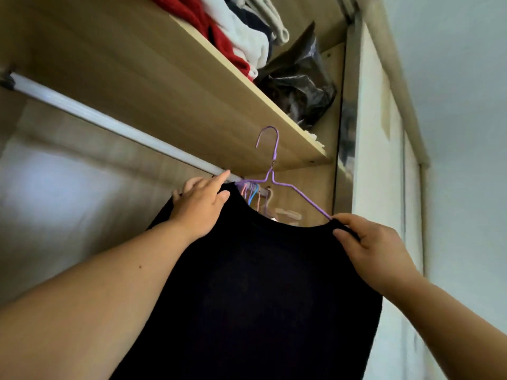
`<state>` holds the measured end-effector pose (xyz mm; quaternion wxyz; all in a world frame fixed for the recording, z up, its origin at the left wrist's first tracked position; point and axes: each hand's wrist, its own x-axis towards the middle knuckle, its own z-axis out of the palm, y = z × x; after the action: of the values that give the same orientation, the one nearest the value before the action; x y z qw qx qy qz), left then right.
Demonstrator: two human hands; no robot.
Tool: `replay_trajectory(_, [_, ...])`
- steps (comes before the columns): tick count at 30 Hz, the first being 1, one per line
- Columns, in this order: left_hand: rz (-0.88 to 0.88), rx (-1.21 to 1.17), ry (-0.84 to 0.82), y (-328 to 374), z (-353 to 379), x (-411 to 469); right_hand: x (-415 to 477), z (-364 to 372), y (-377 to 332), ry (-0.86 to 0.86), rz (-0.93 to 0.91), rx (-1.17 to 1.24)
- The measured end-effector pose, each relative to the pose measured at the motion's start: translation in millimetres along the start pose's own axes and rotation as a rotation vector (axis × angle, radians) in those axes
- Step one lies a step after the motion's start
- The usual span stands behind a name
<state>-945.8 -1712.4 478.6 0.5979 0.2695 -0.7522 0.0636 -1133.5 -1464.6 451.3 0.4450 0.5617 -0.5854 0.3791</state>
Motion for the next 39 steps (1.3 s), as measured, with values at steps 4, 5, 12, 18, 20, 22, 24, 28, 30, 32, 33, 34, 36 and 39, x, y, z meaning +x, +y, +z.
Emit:
replay_trajectory(4, [0.123,-0.142,-0.007,69.5,-0.9,-49.7,-65.3,-71.9,15.0,-0.099,0.171,-0.048])
replay_trajectory(5, [0.141,-0.193,-0.027,87.5,-1.3,-66.9,-84.4,-91.9,17.0,-0.123,0.218,-0.063])
replay_trajectory(12, [0.196,-0.522,-0.295,205.2,-15.7,-191.2,-203.5,-228.2,2.7,-0.343,0.533,-0.245])
replay_trajectory(18, [0.255,-0.732,-0.493,281.9,-25.1,-293.4,-300.7,-331.7,-36.1,-0.274,0.757,-0.332])
replay_trajectory(20, [0.288,-0.787,-0.562,300.9,-27.1,-321.2,-329.3,-360.7,-51.0,-0.253,0.830,-0.379])
replay_trajectory(22, [0.315,-0.861,-0.661,320.6,-29.6,-346.9,-357.1,-387.5,-67.9,-0.247,0.912,-0.435])
replay_trajectory(24, [0.361,-0.927,-0.737,341.5,-31.1,-369.5,-382.8,-410.4,-87.5,-0.256,1.003,-0.487])
replay_trajectory(28, [0.477,-1.070,-0.871,388.4,-39.7,-419.0,-434.5,-450.7,-134.4,-0.204,1.175,-0.598])
replay_trajectory(30, [0.526,-1.134,-0.931,406.9,-46.1,-444.1,-457.4,-464.7,-162.8,-0.190,1.250,-0.649])
replay_trajectory(32, [0.585,-1.208,-1.023,422.2,-54.8,-471.3,-477.9,-476.3,-197.5,-0.183,1.335,-0.708])
replay_trajectory(33, [0.617,-1.243,-1.066,428.0,-59.6,-484.8,-486.5,-480.2,-216.9,-0.184,1.374,-0.737])
replay_trajectory(34, [0.656,-1.268,-1.097,432.8,-64.8,-496.7,-493.8,-483.0,-234.7,-0.181,1.414,-0.762])
replay_trajectory(36, [0.756,-1.310,-1.157,439.5,-79.9,-524.4,-510.6,-486.7,-275.2,-0.157,1.504,-0.828])
replay_trajectory(39, [0.880,-1.379,-1.247,444.5,-107.8,-559.4,-529.1,-488.9,-335.4,-0.098,1.605,-0.914])
